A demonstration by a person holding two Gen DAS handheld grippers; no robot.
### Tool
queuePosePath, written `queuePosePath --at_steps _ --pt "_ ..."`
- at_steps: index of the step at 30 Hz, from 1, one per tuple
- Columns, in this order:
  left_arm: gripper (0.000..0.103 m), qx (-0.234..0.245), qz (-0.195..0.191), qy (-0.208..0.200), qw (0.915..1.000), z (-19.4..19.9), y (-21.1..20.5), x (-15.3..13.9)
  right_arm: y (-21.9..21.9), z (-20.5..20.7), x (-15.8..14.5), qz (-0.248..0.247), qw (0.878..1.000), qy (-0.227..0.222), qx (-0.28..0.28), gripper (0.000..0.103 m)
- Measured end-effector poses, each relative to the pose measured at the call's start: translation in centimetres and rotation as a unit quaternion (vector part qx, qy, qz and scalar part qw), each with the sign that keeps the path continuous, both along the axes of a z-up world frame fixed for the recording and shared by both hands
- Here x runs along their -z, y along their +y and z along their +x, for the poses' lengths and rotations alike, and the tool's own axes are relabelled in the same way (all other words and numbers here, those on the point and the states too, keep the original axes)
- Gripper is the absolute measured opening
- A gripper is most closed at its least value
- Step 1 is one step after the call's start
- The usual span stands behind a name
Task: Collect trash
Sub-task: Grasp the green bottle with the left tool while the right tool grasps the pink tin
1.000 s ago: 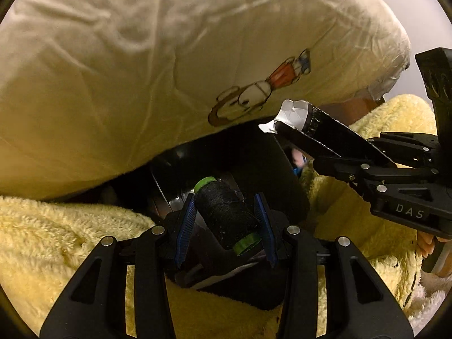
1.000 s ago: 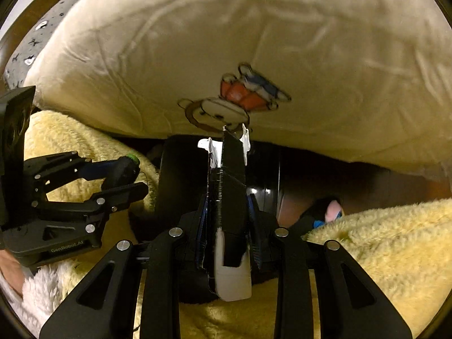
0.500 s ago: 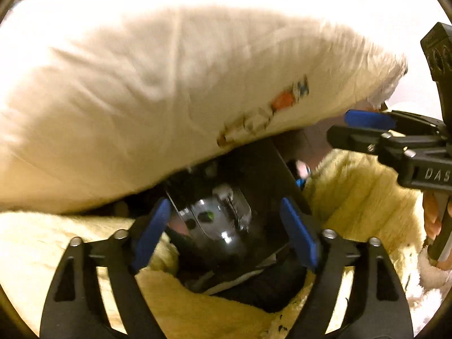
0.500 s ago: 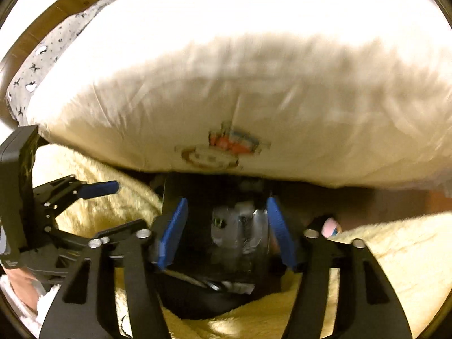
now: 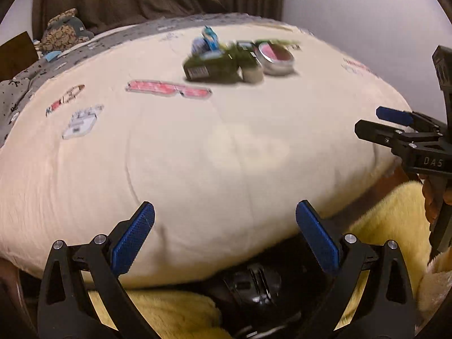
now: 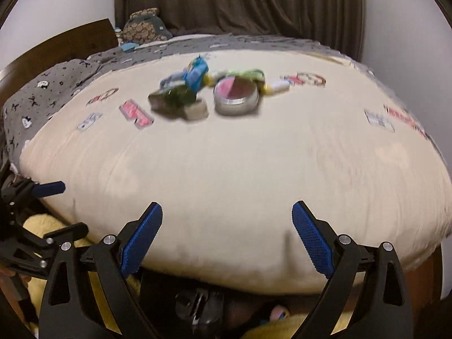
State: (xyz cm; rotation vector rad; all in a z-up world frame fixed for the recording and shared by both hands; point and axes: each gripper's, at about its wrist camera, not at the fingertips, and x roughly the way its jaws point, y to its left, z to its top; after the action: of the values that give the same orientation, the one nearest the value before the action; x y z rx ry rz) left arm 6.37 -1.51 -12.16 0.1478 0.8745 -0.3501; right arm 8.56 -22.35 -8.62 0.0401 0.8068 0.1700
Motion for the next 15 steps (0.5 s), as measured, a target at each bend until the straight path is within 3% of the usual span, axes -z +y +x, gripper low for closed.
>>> queuePosePath --at_steps 15 --pt "0.095 -0.024 0.000 -0.010 0.9997 10.4 -1.1 -0.4 0.4 12.7 2.3 -0.007 1.000 0.005 0.028 0.092"
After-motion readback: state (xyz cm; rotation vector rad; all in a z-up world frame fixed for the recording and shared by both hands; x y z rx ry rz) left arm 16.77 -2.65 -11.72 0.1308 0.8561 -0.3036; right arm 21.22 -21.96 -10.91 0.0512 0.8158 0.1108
